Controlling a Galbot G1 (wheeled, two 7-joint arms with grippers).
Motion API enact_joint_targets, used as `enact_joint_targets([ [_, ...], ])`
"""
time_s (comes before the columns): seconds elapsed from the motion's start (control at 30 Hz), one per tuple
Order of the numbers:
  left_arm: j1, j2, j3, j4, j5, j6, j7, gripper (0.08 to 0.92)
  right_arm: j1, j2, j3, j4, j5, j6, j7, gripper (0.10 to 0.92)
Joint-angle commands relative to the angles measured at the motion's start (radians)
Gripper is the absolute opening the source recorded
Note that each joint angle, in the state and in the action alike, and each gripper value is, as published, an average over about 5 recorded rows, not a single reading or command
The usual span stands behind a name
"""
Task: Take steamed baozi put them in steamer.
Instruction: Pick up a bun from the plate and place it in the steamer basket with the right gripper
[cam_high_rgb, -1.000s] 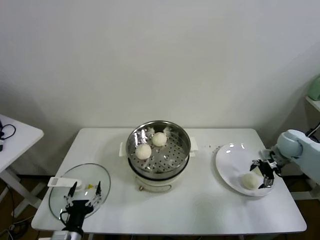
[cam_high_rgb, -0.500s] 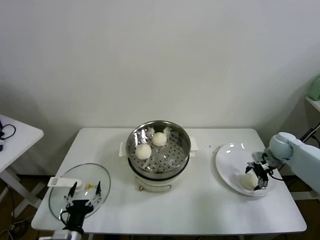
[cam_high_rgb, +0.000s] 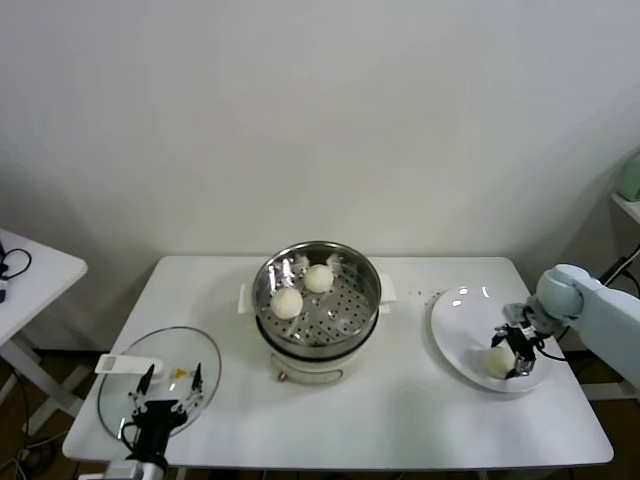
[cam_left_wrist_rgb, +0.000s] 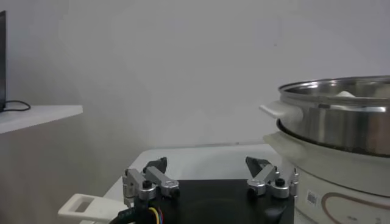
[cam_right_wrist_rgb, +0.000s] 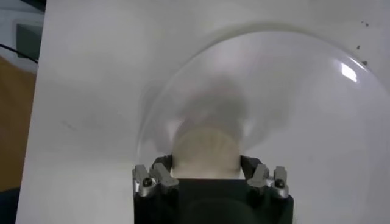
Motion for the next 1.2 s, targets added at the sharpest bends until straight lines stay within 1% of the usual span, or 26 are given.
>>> enact_joint_targets([
  [0.03,0.001,0.000,0.000,-0.002,-0.002,-0.001,0.000,0.823,0.072,-0.005,-0.037,0.046,0.019,0.007,-0.014,0.729],
  [0.17,0.003,0.001,0.001,-0.006,-0.002,-0.001,0.002,0.823,0.231,-0.011,-0.132,0.139,0.020,0.053,-0.046,0.729],
  [0.3,0.006,0.002,0.003,-0.012,0.000,-0.001,0.003,0.823,0.454,0.007,-0.252,0.269,-0.009,0.134,-0.077,0.729],
  [0.47,0.010,0.002,0.004,-0.018,0.004,0.000,0.004,0.823,0.646,0.071,-0.318,0.403,-0.088,0.244,-0.091,0.733],
  [0.6,0.013,0.000,0.006,-0.021,0.009,0.001,0.004,0.823,0.719,0.139,-0.317,0.466,-0.139,0.315,-0.093,0.737],
  [0.9,0.028,-0.002,0.003,-0.026,0.013,0.000,0.003,0.823,0.735,0.306,-0.286,0.536,-0.233,0.413,-0.084,0.738],
  [1.2,0.048,-0.003,-0.001,-0.028,0.016,-0.001,0.002,0.823,0.610,0.526,-0.274,0.487,-0.293,0.425,-0.070,0.738],
])
